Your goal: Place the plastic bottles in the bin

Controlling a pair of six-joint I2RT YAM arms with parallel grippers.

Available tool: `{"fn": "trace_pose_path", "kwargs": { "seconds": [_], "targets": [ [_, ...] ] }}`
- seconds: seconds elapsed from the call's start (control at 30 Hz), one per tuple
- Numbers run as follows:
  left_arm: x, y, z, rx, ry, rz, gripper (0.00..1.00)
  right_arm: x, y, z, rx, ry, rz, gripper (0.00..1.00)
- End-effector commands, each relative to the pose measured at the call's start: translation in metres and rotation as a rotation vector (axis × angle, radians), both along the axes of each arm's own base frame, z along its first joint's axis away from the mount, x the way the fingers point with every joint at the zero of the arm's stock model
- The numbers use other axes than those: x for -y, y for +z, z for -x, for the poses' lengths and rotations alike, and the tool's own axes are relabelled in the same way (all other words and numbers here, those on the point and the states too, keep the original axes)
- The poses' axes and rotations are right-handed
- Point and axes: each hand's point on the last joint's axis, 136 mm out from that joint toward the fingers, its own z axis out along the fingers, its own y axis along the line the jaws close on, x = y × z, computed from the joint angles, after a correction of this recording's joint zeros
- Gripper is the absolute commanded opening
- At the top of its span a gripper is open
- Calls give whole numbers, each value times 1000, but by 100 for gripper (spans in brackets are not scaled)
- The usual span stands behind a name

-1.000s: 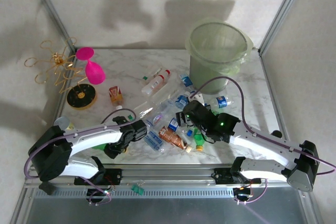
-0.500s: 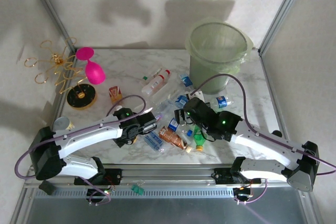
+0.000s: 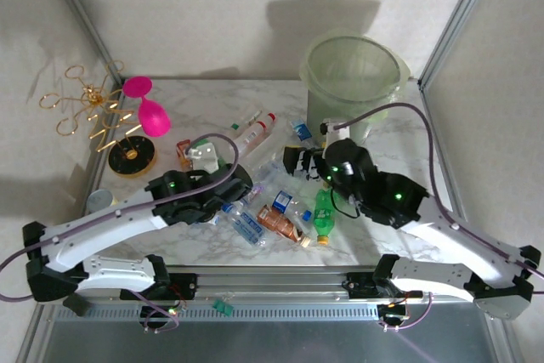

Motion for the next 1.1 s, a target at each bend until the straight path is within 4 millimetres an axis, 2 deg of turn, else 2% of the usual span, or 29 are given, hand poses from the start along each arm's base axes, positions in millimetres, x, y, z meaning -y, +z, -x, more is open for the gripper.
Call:
{"fn": "trace_pose_path", "kwargs": {
  "seconds": [0.0,0.1,0.2,0.3,0.43,0.57,0.67,0.83,1.07],
  "targets": [
    [44,50,-9,214,-299,40,40,-8,48,0,83,92,-84,94],
    [66,75,0,298,-453,117,40,-16,63,2,59,208,-142,94],
    [80,92,12,359,-584,156,41,-22,74,7,33,334,-204,94],
    [88,100,20,396,-670,164,41,-29,82,17,5,469,-255,98],
    [99,108,32,430,-775,194,41,-47,90,41,-2,676,-297,99],
    [114,112,50,440,-907,246,41,-58,93,47,-19,760,-332,99],
    [120,116,59,459,-964,282,41,-68,99,60,-18,875,-391,99],
    [126,120,64,464,-1006,306,38,-81,87,50,-66,891,-401,96],
    [123,126,66,497,-1010,318,38,-91,67,45,-140,904,-448,87]
  ]
}}
